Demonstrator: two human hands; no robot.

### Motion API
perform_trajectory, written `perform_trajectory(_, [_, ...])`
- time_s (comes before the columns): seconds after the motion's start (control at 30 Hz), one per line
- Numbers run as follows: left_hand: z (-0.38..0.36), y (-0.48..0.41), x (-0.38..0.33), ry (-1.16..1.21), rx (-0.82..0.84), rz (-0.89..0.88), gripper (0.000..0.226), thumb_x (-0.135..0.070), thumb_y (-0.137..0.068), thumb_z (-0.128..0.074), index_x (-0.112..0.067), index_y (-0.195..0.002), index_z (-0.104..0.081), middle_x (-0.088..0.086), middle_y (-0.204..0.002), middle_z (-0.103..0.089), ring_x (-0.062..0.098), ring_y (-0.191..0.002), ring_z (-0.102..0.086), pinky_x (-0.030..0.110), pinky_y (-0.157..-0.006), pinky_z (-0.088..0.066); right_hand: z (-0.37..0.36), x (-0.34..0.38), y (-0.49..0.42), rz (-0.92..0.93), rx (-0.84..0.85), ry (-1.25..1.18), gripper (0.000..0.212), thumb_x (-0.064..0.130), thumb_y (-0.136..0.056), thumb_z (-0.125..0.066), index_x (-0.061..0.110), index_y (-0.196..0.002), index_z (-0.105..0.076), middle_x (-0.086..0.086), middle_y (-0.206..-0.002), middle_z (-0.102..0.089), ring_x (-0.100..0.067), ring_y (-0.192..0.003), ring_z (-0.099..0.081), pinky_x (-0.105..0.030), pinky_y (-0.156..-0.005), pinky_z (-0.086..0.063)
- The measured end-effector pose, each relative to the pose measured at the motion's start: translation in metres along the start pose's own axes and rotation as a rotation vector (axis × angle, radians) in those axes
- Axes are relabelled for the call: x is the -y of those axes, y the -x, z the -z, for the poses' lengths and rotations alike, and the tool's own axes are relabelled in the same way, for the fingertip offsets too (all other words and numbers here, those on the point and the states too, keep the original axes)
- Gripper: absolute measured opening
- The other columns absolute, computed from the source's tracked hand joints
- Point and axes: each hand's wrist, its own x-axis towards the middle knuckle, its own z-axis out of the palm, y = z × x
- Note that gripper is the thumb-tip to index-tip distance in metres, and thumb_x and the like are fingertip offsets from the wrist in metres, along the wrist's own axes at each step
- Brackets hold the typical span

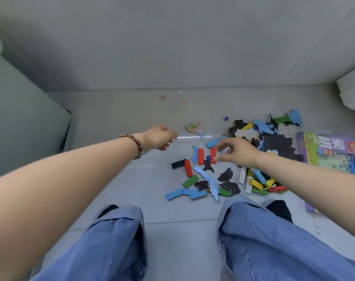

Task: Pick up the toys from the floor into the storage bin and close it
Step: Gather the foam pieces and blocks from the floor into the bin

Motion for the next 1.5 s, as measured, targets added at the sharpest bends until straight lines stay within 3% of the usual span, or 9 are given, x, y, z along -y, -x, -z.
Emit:
perform_trajectory(0.2, [-0.029,-0.038,0.020,0.034,-0.021,0.039,0.025,-0.034,-0.093,-0.055,-0.009,-0.092,-0.059,0.001,-0.076,-0.050,0.012,-0.064,-0.047,0.020,-0.058,-0.044,-0.039,-0.021,-0.040,-0.014,-0.096,0.016,0.029,0.028,-0.081,-0.072,0.019,-0.107,-0.064,0.003,-0.090,-0.066,-0.013,-0.080,-0.060,-0.025,-0.072,-0.046])
perform_trajectory(0.37, [-0.042,-0.057,0.021,0.363,-0.082,0.096,0.023,-0.029,-0.095,-0.053,-0.010,-0.083,-0.059,0.004,-0.079,-0.057,0.014,-0.063,-0.052,0.023,-0.062,-0.049,-0.050,-0.036,-0.053,-0.048,-0.159,0.019,0.018,0.029,-0.080,-0.072,0.023,-0.097,-0.069,0.005,-0.074,-0.066,-0.013,-0.074,-0.062,-0.034,-0.074,-0.053])
perform_trajectory(0.53, [-0.051,-0.066,0.016,0.556,-0.053,0.164,0.028,-0.026,-0.099,-0.045,-0.006,-0.084,-0.059,0.006,-0.079,-0.059,0.016,-0.068,-0.056,0.026,-0.069,-0.052,-0.053,-0.037,-0.053,0.026,-0.187,0.145,0.015,0.033,-0.085,-0.066,0.024,-0.097,-0.068,0.011,-0.063,-0.056,-0.004,-0.060,-0.050,-0.019,-0.053,-0.037])
perform_trajectory(0.67, [-0.057,-0.069,0.007,0.693,0.016,0.190,0.034,-0.028,-0.102,-0.037,-0.005,-0.090,-0.058,0.009,-0.088,-0.061,0.018,-0.079,-0.060,0.027,-0.074,-0.053,-0.045,-0.022,-0.059,0.053,-0.248,-0.318,0.010,0.027,-0.082,-0.071,0.019,-0.088,-0.071,0.009,-0.055,-0.049,-0.006,-0.050,-0.044,-0.020,-0.056,-0.040])
perform_trajectory(0.83, [-0.061,-0.077,-0.020,0.910,0.191,0.190,0.045,-0.036,-0.103,-0.026,-0.004,-0.105,-0.058,0.009,-0.097,-0.062,0.017,-0.085,-0.060,0.025,-0.071,-0.054,-0.015,0.015,-0.072,0.254,-0.220,-0.563,0.007,0.019,-0.078,-0.075,0.020,-0.084,-0.071,0.003,-0.061,-0.047,-0.010,-0.058,-0.040,-0.019,-0.057,-0.036])
perform_trajectory(1.07, [-0.054,-0.101,-0.040,0.742,-0.038,0.099,0.033,-0.033,-0.100,-0.039,-0.012,-0.079,-0.054,-0.002,-0.059,-0.040,0.004,-0.040,-0.037,0.013,-0.037,-0.033,0.037,-0.029,-0.105,0.083,-0.538,-0.377,0.018,0.023,-0.081,-0.072,0.021,-0.097,-0.065,0.003,-0.097,-0.060,-0.011,-0.081,-0.054,-0.019,-0.069,-0.043])
perform_trajectory(1.3, [-0.043,-0.114,-0.023,0.750,-0.096,0.121,0.036,-0.034,-0.100,-0.038,-0.009,-0.091,-0.062,-0.001,-0.057,-0.056,0.001,-0.038,-0.051,0.012,-0.042,-0.045,0.020,-0.043,-0.143,-0.065,-0.434,-0.088,0.018,0.008,-0.085,-0.062,0.012,-0.102,-0.064,-0.007,-0.111,-0.055,-0.019,-0.090,-0.057,-0.021,-0.075,-0.038])
perform_trajectory(1.4, [-0.029,-0.115,-0.018,0.935,-0.041,0.146,0.039,-0.033,-0.102,-0.033,-0.005,-0.093,-0.061,0.005,-0.072,-0.061,0.007,-0.050,-0.062,0.017,-0.050,-0.053,0.018,-0.015,-0.146,-0.025,-0.451,-0.251,0.011,0.003,-0.083,-0.063,0.011,-0.091,-0.065,-0.006,-0.094,-0.065,-0.015,-0.081,-0.057,-0.010,-0.064,-0.041])
perform_trajectory(1.5, [-0.011,-0.114,-0.015,1.074,0.013,0.153,0.045,-0.037,-0.102,-0.030,-0.003,-0.098,-0.060,0.009,-0.086,-0.063,0.016,-0.073,-0.063,0.021,-0.059,-0.057,0.011,0.051,-0.146,0.211,-0.247,-0.469,0.018,0.001,-0.077,-0.072,0.010,-0.090,-0.065,-0.004,-0.083,-0.066,-0.012,-0.074,-0.061,-0.011,-0.070,-0.048])
